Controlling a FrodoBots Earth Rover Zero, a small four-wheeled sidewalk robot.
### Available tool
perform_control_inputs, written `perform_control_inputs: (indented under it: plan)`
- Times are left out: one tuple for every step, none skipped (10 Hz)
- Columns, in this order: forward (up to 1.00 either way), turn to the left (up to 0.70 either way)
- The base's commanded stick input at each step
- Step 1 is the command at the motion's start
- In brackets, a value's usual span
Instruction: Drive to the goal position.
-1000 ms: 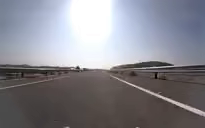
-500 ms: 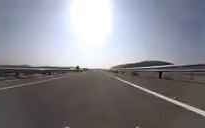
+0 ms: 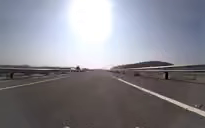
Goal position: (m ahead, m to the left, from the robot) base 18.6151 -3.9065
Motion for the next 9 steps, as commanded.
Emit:
perform_control_inputs:
  plan:
    - [1.0,0.0]
    - [1.0,0.0]
    - [1.0,0.0]
    - [1.0,0.0]
    - [1.0,0.0]
    - [1.0,0.0]
    - [1.0,0.0]
    - [1.0,0.0]
    - [1.0,0.0]
